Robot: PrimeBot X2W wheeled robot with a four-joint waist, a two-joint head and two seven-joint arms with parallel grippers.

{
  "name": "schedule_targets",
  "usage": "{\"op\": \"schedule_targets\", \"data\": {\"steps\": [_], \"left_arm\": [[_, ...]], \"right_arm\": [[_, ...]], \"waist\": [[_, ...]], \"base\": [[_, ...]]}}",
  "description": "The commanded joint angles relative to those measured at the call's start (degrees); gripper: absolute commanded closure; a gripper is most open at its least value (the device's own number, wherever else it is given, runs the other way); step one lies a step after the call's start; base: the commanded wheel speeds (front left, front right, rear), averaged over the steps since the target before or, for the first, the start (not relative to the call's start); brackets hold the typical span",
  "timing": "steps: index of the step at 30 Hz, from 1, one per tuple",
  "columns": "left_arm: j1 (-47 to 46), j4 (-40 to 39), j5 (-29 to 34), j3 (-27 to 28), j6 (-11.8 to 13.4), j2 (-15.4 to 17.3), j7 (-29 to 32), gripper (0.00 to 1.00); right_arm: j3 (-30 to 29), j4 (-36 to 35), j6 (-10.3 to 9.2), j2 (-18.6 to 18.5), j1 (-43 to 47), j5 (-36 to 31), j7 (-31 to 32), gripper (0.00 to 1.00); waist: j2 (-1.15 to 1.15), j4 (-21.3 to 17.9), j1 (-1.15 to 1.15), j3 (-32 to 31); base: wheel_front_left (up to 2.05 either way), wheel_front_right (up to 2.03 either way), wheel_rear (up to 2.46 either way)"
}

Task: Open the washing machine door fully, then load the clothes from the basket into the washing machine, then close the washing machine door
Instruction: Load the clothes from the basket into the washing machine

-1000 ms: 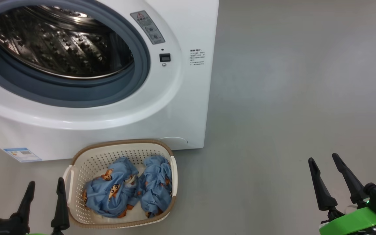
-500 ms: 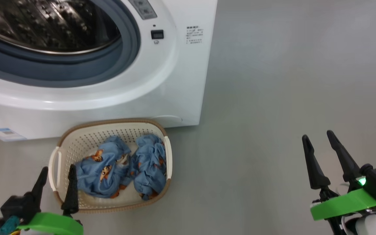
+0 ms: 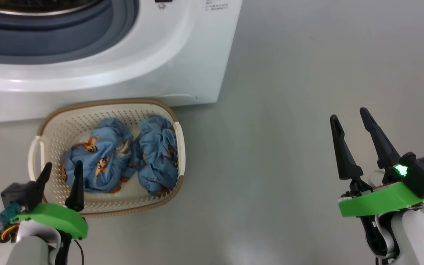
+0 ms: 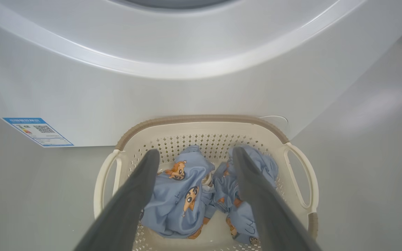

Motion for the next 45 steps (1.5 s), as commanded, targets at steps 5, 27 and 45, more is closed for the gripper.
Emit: {"op": "schedule_targets", "data": {"steps": [5,27,45], "left_arm": [[-5.2,7.0,-2.1,-0.1,0.0,3.6,-0.4,0.00],[-22.4,26.9,-3.1,-9.0,0.0,9.1,-0.4,0.00],[-30.4,31.2,-1.3,-13.1,0.7,15.1,1.9,0.00]], "right_arm": [[1.5,-2.1,0.42,0.5,-2.5,-1.2,-0.5,0.00],[4.9,-4.8,0.42,2.3,-7.9,-2.7,-0.5,0.00],[6.9,-6.6,0.42,3.9,-8.9,-2.9,-0.5,0.00]], "waist": [[0.00,-1.7,-0.01,6.6],[0.00,-5.3,-0.01,19.7],[0.00,-9.3,-0.01,24.9]], "base": [[0.00,0.00,0.00],[0.00,0.00,0.00],[0.00,0.00,0.00]]}}
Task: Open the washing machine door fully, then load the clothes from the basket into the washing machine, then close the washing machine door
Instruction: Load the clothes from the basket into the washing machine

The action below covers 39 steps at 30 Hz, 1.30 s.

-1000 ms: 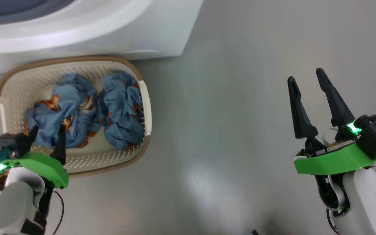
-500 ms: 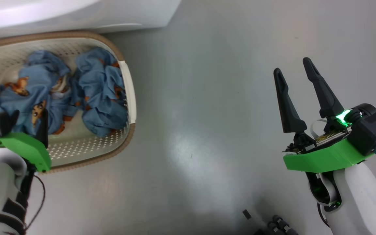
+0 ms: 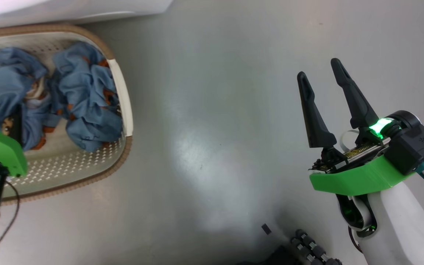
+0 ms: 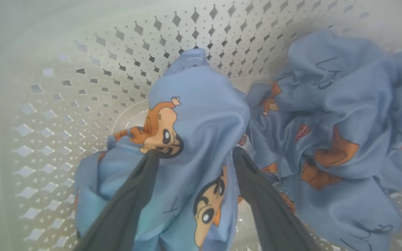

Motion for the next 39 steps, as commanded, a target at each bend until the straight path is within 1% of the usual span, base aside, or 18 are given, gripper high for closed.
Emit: {"op": "schedule_targets", "data": {"steps": [1,12,20,21,22,23,24,25,26,27,28,33,39], "left_arm": [[0.1,0.1,0.8,0.3,0.2,3.5,0.5,0.00],[-2.0,0.4,1.9,-2.0,0.4,5.1,3.1,0.00],[-2.5,0.5,1.8,-3.0,0.5,6.2,6.0,0.00],[-2.5,0.5,1.8,-3.0,0.4,6.3,6.2,0.09],[-2.6,0.5,1.8,-3.2,0.4,6.4,6.6,0.14],[-2.7,0.5,1.8,-3.4,0.3,6.5,6.9,0.23],[-2.7,0.5,1.8,-3.6,0.3,6.5,7.1,0.44],[-2.8,0.5,1.8,-3.8,0.2,6.5,7.4,0.58],[-2.9,0.5,1.8,-4.0,0.2,6.5,7.6,0.65],[-3.0,0.5,1.8,-4.3,0.1,6.4,7.8,0.87],[-3.0,0.5,1.8,-4.5,0.1,6.4,8.1,1.00],[-3.0,0.5,1.3,-5.0,-0.1,5.9,7.9,1.00],[-2.1,0.5,-1.3,-3.8,-0.2,4.1,5.2,1.00]], "right_arm": [[1.2,-1.4,0.41,0.2,1.2,-0.8,-0.4,0.00],[1.8,-2.1,0.41,0.7,0.7,-0.8,-0.4,0.00],[2.9,-2.4,0.41,0.9,0.4,-1.0,-0.4,0.00],[3.1,-2.5,0.41,0.8,0.3,-1.0,-0.4,0.00],[3.2,-2.6,0.41,0.8,0.3,-1.1,-0.4,0.00],[3.3,-2.8,0.41,0.8,0.3,-1.1,-0.4,0.00],[3.5,-2.9,0.41,0.8,0.4,-1.2,-0.4,0.00],[3.6,-3.0,0.41,0.8,0.4,-1.2,-0.4,0.00],[3.7,-3.0,0.41,0.8,0.4,-1.3,-0.4,0.00],[3.8,-3.1,0.41,0.7,0.4,-1.3,-0.4,0.00],[3.8,-3.1,0.41,0.7,0.3,-1.3,-0.4,0.00],[3.7,-3.2,0.41,0.7,0.1,-1.4,-0.4,0.00],[2.7,-3.1,0.41,0.9,0.2,-1.4,-0.4,0.00]], "waist": [[0.00,-1.1,0.00,1.3],[0.00,-2.7,0.00,3.1],[0.00,-3.5,0.00,3.4],[0.00,-3.5,0.00,3.4],[0.00,-3.6,0.00,3.5],[0.00,-3.7,0.00,3.6],[0.00,-3.7,0.00,3.7],[0.00,-3.8,0.00,3.7],[0.00,-3.8,0.00,3.8],[0.00,-3.8,0.00,3.9],[0.00,-3.8,0.00,3.9],[0.00,-3.6,0.00,3.4],[0.00,-2.1,0.00,0.9]], "base": [[0.00,0.00,0.00],[0.00,0.00,0.00],[0.00,0.00,0.00],[0.00,0.00,0.00],[0.00,0.00,0.00],[0.00,0.00,0.00],[0.00,0.00,0.00],[0.00,0.00,0.00],[0.00,0.00,0.00],[0.00,0.00,0.00],[0.00,0.00,0.00],[0.00,0.00,0.00],[0.00,0.00,0.00]]}}
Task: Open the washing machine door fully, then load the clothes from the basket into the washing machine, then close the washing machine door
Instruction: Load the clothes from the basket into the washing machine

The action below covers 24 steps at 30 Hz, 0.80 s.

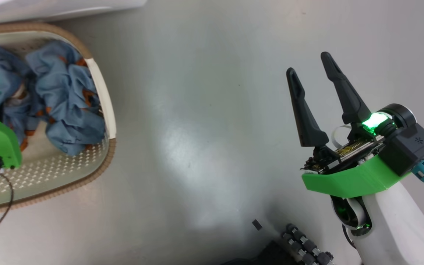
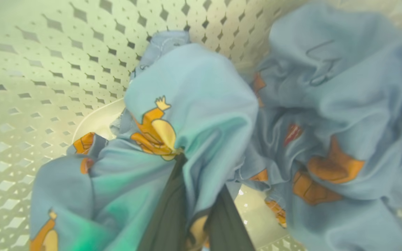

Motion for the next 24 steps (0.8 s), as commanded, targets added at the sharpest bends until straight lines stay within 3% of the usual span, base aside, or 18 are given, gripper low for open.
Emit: {"op": "schedule_targets", "data": {"steps": [1,8,15,24], "left_arm": [[1.8,-0.2,-1.5,2.2,-0.2,1.9,-1.3,1.00],[4.1,-0.3,-5.1,4.0,-0.3,-1.8,-6.4,1.00],[7.7,-2.1,-7.6,5.5,-0.3,-3.8,-7.7,1.00],[17.2,-13.9,-9.4,11.2,-0.3,-5.6,-7.8,1.00]], "right_arm": [[0.6,-1.2,0.41,0.1,1.5,-0.8,-0.4,0.00],[-0.9,-0.4,0.41,-0.2,2.1,0.0,-0.4,0.00],[-1.7,0.4,0.41,-1.4,3.4,0.3,-0.4,0.00],[-3.3,2.1,0.41,-3.2,6.8,1.3,-0.4,0.00]], "waist": [[0.00,1.2,0.00,-1.6],[0.00,3.7,0.00,-7.1],[0.00,5.9,0.00,-12.8],[0.00,8.6,0.00,-21.4]], "base": [[0.00,0.00,0.00],[0.00,0.00,0.00],[0.00,0.00,0.00],[0.00,0.00,0.00]]}}
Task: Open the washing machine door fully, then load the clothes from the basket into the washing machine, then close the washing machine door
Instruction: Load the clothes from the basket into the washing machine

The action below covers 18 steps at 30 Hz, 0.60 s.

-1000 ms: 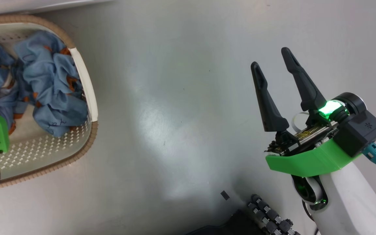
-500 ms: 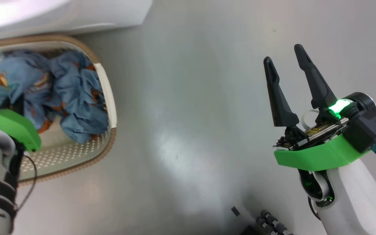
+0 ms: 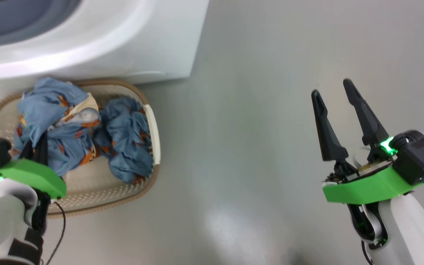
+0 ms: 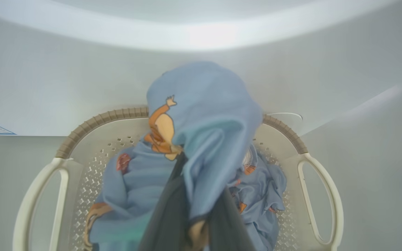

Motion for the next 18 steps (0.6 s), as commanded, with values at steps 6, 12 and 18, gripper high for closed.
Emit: {"op": "schedule_targets", "data": {"steps": [6,12,18], "left_arm": [[10.0,-9.8,2.5,6.4,0.0,0.2,-0.7,1.00],[16.4,-17.2,5.4,10.6,0.0,-2.2,-0.7,1.00],[22.2,-24.5,8.0,13.4,0.0,-4.0,-0.7,1.00]], "right_arm": [[-0.3,0.5,0.41,-1.7,5.5,1.0,-0.4,0.00],[-1.3,1.3,0.41,-2.9,9.2,1.8,-0.4,0.00],[-2.2,1.9,0.41,-3.8,12.4,2.2,-0.4,0.00]], "waist": [[0.00,3.8,0.01,-11.4],[0.00,4.8,0.01,-16.5],[0.00,5.6,0.01,-20.8]], "base": [[0.00,0.00,0.00],[0.00,0.00,0.00],[0.00,0.00,0.00]]}}
